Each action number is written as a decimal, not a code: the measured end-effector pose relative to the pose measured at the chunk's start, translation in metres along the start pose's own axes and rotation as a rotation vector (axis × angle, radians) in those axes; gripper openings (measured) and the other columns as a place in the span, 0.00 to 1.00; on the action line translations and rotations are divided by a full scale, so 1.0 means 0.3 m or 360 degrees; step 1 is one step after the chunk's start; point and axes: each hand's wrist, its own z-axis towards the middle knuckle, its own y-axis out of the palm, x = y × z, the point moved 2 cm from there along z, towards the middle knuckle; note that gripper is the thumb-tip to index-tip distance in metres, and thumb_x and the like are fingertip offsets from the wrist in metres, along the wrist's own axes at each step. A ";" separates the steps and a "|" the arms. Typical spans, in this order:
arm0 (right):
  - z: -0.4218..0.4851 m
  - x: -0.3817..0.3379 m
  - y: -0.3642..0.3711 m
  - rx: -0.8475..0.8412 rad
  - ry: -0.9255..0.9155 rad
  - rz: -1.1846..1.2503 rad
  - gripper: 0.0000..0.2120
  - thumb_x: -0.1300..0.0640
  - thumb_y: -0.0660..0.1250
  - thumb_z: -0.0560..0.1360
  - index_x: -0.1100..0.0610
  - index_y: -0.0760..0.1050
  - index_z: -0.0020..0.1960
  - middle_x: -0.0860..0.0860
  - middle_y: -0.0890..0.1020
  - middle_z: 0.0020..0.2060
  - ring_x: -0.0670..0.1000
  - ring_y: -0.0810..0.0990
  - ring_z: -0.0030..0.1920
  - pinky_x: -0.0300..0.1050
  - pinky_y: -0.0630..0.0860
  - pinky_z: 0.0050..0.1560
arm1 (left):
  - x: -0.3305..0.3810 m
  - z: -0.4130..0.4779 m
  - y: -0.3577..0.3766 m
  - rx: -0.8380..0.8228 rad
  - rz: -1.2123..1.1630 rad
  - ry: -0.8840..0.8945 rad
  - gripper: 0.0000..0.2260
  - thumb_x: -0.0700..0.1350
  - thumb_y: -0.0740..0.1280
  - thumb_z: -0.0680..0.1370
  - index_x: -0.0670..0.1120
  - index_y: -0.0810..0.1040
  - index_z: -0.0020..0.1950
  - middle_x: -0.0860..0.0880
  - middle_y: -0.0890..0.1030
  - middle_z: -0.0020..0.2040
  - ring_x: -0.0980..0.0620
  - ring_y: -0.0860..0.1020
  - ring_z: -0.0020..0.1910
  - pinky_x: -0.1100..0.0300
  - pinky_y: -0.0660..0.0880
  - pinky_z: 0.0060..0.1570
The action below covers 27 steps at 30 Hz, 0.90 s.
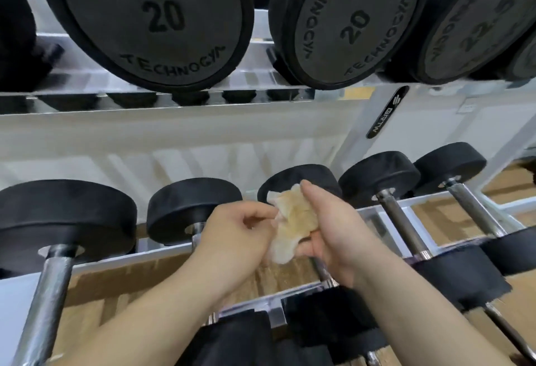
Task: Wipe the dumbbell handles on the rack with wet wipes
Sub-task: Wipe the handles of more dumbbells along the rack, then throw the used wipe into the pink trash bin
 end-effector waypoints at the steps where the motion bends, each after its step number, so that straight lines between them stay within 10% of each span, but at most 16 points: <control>1: 0.015 0.000 0.010 0.0069 0.0025 -0.0065 0.26 0.41 0.54 0.86 0.59 0.81 0.63 0.58 0.88 0.51 0.60 0.88 0.51 0.56 0.84 0.54 | 0.003 0.019 -0.015 0.0012 -0.0031 -0.0046 0.08 0.39 0.71 0.79 0.51 0.88 0.47 0.54 0.86 0.42 0.50 0.85 0.36 0.50 0.85 0.41; 8: -0.153 -0.198 0.004 0.0219 0.0286 0.0039 0.17 0.50 0.58 0.86 0.58 0.80 0.63 0.55 0.88 0.48 0.51 0.87 0.40 0.51 0.82 0.40 | 0.295 -0.033 -0.027 0.0022 -0.0162 -0.0351 0.09 0.34 0.69 0.80 0.47 0.85 0.50 0.48 0.87 0.43 0.54 0.85 0.38 0.60 0.83 0.36; 12: -0.438 -0.428 -0.049 0.0250 0.0263 0.0011 0.11 0.55 0.68 0.80 0.53 0.82 0.61 0.54 0.88 0.52 0.54 0.87 0.53 0.58 0.83 0.59 | 0.627 -0.232 -0.001 -0.0280 -0.0259 -0.0329 0.10 0.34 0.69 0.80 0.48 0.85 0.53 0.50 0.88 0.47 0.50 0.86 0.49 0.58 0.83 0.52; 18: -0.959 -0.761 -0.095 0.0143 0.0306 -0.0057 0.10 0.59 0.71 0.79 0.57 0.84 0.60 0.59 0.87 0.53 0.57 0.86 0.56 0.57 0.83 0.60 | 1.049 -0.616 0.060 -0.0318 0.0159 -0.0368 0.09 0.35 0.74 0.76 0.49 0.86 0.51 0.55 0.87 0.45 0.59 0.84 0.46 0.68 0.80 0.42; 23: -1.310 -0.898 -0.168 0.0204 0.0463 0.0009 0.09 0.65 0.74 0.77 0.64 0.80 0.55 0.57 0.88 0.50 0.53 0.88 0.51 0.52 0.86 0.51 | 1.198 -0.855 0.109 -0.0464 0.0295 -0.0363 0.05 0.45 0.77 0.74 0.52 0.85 0.48 0.52 0.85 0.44 0.50 0.85 0.46 0.48 0.84 0.48; 27: -1.513 -0.887 -0.205 0.0374 0.0610 0.0132 0.13 0.64 0.76 0.75 0.66 0.81 0.58 0.60 0.88 0.51 0.55 0.88 0.51 0.50 0.86 0.52 | 1.248 -1.011 0.164 -0.0666 0.0463 0.0005 0.12 0.40 0.75 0.77 0.49 0.84 0.60 0.52 0.84 0.50 0.57 0.84 0.49 0.69 0.78 0.48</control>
